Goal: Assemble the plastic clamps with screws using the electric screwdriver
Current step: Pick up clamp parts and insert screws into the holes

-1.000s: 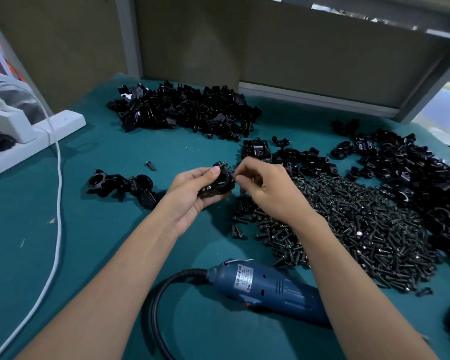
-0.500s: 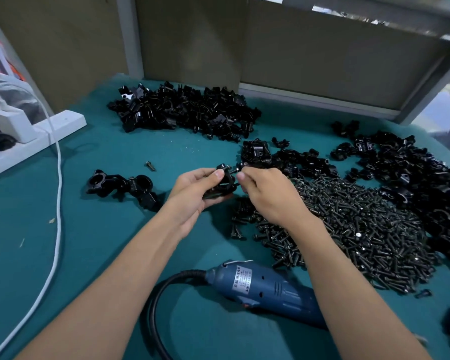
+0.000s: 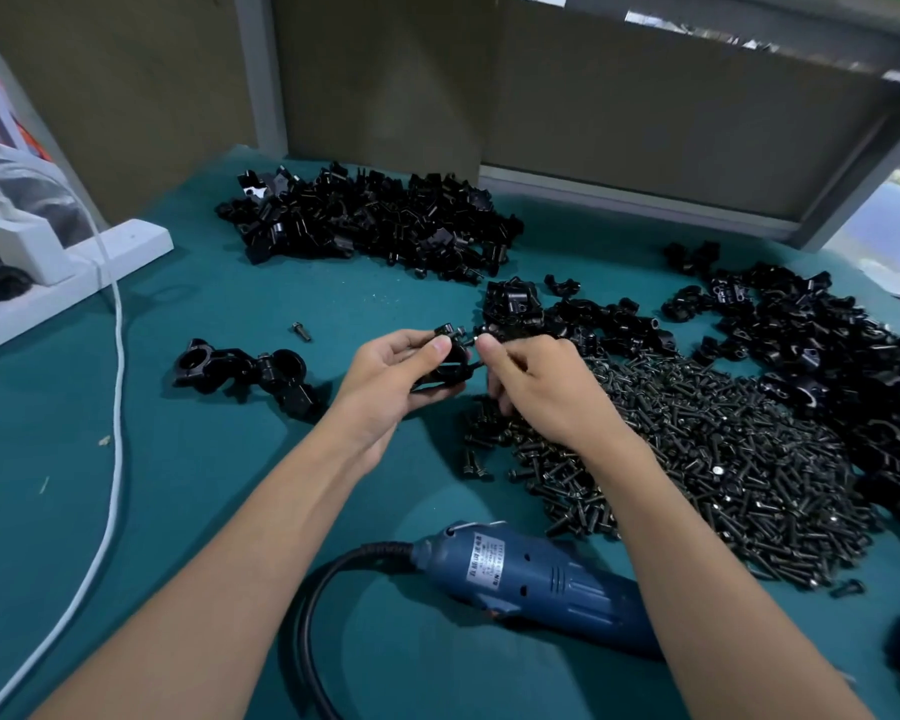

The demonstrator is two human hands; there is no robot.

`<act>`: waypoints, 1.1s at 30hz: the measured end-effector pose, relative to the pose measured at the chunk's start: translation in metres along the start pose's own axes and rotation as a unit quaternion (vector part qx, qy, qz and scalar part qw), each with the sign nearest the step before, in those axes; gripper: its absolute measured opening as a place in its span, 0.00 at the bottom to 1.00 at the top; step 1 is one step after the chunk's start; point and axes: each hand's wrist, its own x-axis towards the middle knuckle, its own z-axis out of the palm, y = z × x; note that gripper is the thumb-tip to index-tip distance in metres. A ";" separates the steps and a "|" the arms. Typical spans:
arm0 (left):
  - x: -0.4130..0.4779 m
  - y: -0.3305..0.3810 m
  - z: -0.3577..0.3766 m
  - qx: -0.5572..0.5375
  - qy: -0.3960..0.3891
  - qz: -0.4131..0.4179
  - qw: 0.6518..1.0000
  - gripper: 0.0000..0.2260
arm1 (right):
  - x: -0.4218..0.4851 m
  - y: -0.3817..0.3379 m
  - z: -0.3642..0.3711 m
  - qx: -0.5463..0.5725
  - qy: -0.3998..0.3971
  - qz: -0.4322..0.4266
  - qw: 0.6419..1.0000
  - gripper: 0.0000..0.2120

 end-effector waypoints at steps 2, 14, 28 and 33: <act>0.001 0.000 -0.001 0.001 0.004 -0.005 1.000 0.03 | 0.000 -0.001 -0.001 0.001 0.001 -0.030 1.000 0.14; -0.001 -0.001 -0.001 0.007 -0.005 -0.021 1.000 0.05 | 0.002 0.002 0.003 -0.029 0.009 -0.035 0.999 0.16; -0.004 0.002 0.002 -0.145 -0.021 -0.081 0.986 0.09 | -0.006 -0.012 -0.034 0.001 0.069 0.059 0.996 0.35; -0.006 0.006 0.003 -0.240 -0.027 -0.112 0.964 0.15 | -0.080 -0.025 -0.069 -0.238 -0.126 -0.031 0.963 0.35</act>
